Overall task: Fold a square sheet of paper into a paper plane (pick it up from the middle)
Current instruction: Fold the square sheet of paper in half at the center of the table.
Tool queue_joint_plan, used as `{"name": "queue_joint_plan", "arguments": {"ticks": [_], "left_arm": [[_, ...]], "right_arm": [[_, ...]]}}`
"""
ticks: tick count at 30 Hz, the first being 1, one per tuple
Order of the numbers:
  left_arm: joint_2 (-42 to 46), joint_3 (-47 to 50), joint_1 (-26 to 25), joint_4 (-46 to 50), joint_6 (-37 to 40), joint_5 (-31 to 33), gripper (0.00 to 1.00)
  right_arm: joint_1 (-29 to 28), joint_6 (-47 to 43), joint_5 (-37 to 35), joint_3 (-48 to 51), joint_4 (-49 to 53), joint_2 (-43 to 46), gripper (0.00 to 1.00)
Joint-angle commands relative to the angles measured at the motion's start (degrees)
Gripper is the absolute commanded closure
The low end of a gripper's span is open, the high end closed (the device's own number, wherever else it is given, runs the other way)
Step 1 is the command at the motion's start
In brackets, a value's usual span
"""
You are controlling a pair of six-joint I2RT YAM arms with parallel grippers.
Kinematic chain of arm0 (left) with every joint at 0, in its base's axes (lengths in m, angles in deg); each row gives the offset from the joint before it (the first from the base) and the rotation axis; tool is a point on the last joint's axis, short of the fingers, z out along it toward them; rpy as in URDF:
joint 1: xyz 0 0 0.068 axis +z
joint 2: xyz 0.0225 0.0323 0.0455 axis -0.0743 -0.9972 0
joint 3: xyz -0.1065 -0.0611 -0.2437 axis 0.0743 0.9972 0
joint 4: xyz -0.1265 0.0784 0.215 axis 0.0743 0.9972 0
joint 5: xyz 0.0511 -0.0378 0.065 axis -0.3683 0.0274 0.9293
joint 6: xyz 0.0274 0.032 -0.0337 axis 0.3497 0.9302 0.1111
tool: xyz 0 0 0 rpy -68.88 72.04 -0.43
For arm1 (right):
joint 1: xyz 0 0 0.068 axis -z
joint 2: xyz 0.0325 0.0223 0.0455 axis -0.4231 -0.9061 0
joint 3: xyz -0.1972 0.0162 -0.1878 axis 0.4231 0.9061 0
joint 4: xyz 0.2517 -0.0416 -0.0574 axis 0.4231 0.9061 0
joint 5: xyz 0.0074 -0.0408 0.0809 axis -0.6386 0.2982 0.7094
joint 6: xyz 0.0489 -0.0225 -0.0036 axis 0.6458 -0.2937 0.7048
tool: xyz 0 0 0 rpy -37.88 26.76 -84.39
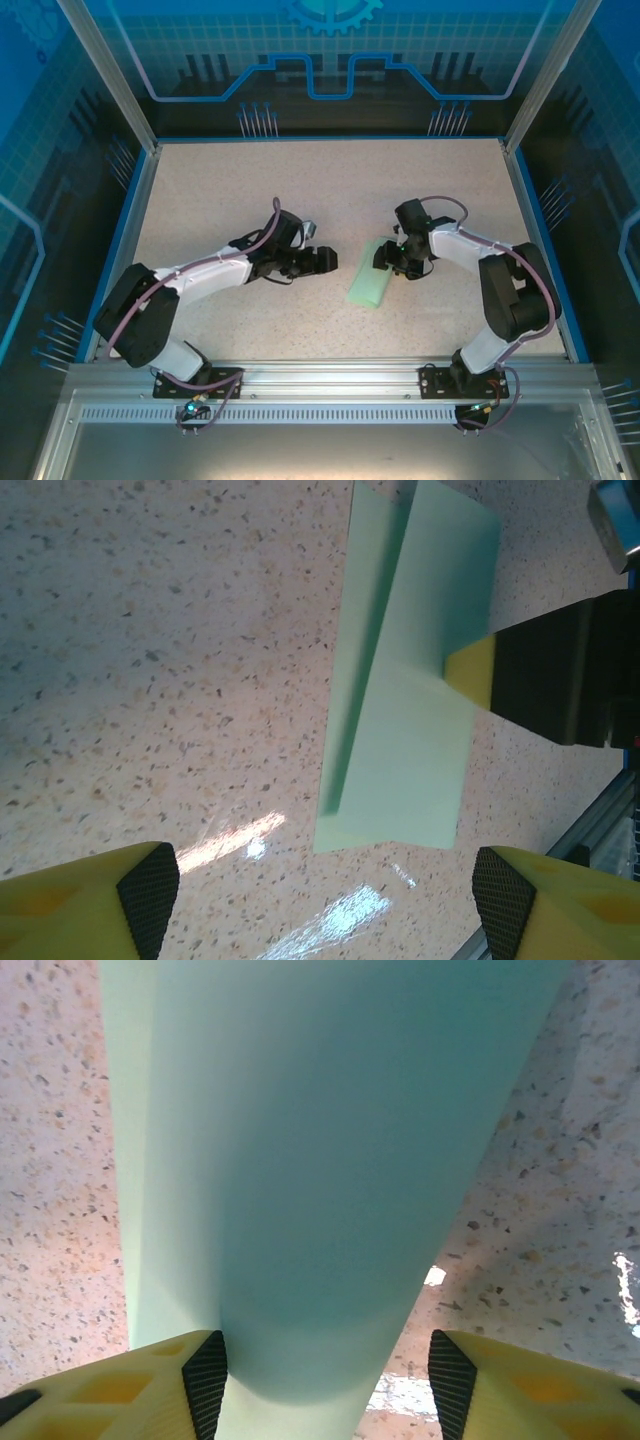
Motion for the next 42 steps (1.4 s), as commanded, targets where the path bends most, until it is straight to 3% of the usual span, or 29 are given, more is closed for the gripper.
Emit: {"name": "queue_joint_plan", "arguments": {"ticks": [1, 16, 19, 37, 42], "left_arm": [[-1.59, -2.60, -0.70, -0.73, -0.54, -1.75, 0.18], [-5.02, -4.80, -1.66, -0.77, -0.80, -2.10, 0.21], [-5.76, -5.41, -1.69, -0.53, -0.98, -2.25, 0.24], [-5.33, -4.67, -2.01, -1.28, -2.47, -0.78, 0.24], [-5.16, -4.73, -2.02, -1.07, -2.63, -0.70, 0.24]], "right_arm": [[-0.12, -2.44, 3.21, -0.63, -0.56, -1.55, 0.41], [-0.11, -4.56, 6.97, -2.62, -1.87, -4.18, 0.40], [-0.11, -7.20, 8.38, -3.22, -1.76, -4.84, 0.46], [-0.84, -15.68, 17.21, -6.91, -1.12, -9.93, 0.51], [-1.16, -17.43, 15.57, -8.77, 1.13, -11.26, 0.50]]}}
